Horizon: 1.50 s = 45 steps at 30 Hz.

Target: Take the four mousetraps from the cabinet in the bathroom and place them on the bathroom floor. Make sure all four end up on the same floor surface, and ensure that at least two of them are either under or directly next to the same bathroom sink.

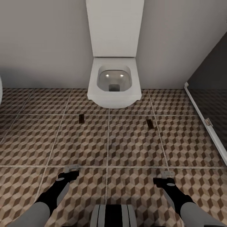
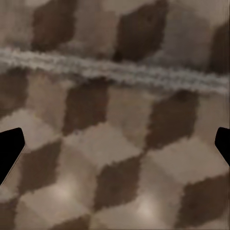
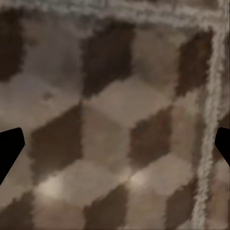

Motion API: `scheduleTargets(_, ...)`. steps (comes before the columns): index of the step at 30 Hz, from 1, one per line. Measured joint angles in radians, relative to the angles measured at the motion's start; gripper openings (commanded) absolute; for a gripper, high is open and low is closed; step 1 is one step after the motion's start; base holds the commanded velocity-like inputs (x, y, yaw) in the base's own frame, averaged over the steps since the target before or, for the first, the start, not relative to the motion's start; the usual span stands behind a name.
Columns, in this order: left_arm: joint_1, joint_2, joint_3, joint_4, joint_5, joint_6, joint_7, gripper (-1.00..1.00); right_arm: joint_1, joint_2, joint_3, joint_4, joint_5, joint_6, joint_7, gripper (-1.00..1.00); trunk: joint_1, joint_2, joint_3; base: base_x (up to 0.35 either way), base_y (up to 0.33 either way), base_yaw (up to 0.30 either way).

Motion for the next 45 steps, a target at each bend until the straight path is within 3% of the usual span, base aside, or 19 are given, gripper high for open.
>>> scheduleTargets(45, 0.0, 0.001, 0.001, 0.0, 0.0, 0.0, 0.001, 1.0, 0.0, 0.0, -0.001, -0.003, 0.001, 0.005, -0.001, 1.0, -0.02, 0.011, 0.174, 0.0, 0.0, 0.0)
